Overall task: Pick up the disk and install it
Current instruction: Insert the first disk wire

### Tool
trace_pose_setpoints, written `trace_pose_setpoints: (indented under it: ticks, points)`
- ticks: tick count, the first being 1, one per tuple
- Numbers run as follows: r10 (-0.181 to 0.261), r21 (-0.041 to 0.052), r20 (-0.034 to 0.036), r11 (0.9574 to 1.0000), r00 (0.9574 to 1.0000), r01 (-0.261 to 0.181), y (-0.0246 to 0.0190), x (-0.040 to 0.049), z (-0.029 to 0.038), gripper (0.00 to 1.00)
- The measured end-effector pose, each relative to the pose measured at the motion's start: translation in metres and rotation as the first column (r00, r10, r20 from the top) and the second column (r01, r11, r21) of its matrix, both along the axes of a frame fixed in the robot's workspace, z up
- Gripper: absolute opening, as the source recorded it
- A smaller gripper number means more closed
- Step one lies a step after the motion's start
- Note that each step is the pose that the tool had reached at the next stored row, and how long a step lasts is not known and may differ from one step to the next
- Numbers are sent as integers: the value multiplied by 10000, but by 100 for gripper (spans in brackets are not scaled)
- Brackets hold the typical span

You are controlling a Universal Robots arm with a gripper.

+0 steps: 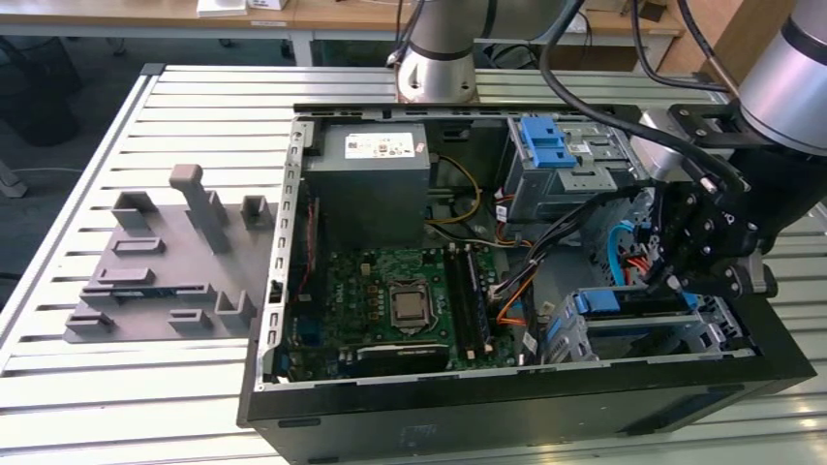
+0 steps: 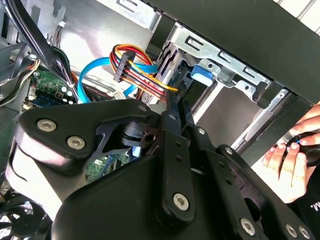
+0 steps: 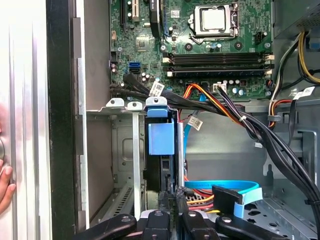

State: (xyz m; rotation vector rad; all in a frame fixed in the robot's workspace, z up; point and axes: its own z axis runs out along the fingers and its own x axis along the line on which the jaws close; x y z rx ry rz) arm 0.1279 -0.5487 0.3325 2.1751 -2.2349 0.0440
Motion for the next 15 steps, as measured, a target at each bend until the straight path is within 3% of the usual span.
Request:
trace_pose_setpoints:
  ticks: [15]
  points:
    - [0,-4,-2,10000,10000,0,0,0,-35,16]
